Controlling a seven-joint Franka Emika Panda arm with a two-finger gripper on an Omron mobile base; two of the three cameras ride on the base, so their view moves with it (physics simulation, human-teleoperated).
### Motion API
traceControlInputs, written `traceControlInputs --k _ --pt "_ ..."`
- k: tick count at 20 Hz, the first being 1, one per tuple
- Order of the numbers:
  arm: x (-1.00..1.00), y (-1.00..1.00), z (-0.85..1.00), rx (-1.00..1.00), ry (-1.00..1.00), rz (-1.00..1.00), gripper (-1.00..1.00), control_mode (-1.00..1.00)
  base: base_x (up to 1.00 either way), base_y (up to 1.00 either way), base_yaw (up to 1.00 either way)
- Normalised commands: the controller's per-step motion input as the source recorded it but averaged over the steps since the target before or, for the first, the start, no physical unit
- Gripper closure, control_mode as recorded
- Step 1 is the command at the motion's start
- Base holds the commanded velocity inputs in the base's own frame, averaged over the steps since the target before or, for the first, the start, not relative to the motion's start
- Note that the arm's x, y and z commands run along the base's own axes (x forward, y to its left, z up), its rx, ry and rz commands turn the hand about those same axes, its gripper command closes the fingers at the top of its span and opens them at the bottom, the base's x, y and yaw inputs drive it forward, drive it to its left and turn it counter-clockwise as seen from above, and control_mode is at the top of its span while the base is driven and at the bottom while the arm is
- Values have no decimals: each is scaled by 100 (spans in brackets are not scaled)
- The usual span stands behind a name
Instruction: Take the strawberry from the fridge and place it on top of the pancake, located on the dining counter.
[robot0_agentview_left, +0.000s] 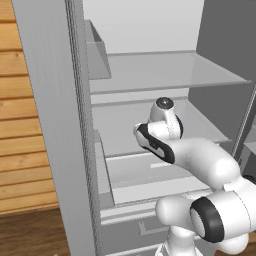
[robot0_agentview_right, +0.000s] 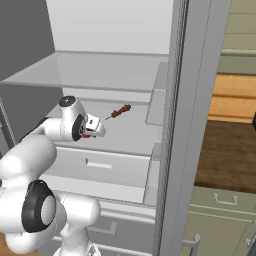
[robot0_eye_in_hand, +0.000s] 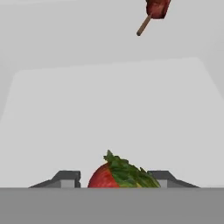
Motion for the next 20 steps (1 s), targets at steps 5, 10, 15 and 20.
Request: traceControlInputs --k 5,10,15,20 --pt "0 0 -2 0 0 0 100 -100 0 0 0" --pt "-29 -6 -6 0 -1 0 100 -100 0 0 0" --pt "-83 -40 25 0 -1 0 100 -100 0 0 0" --pt "-100 -26 53 0 1 0 100 -100 0 0 0"
